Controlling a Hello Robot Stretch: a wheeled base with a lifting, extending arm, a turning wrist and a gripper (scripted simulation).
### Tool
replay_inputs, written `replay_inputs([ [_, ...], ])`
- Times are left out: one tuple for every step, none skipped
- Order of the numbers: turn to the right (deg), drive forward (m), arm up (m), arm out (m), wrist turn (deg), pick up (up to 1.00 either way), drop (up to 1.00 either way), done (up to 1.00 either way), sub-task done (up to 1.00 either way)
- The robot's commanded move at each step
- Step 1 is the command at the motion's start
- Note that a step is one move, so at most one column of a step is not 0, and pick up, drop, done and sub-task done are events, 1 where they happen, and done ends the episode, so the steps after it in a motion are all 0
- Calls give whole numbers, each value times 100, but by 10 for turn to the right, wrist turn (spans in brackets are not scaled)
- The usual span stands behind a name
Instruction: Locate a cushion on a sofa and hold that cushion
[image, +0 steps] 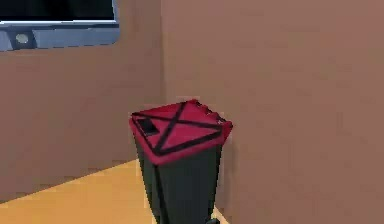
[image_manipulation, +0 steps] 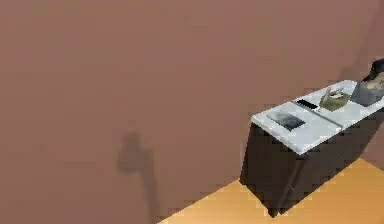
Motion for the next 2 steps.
replay_inputs([
  [-450, 0, 0, 0, 0, 0, 0, 0, 0],
  [-450, 0, 0, 0, 0, 0, 0, 0, 0],
])
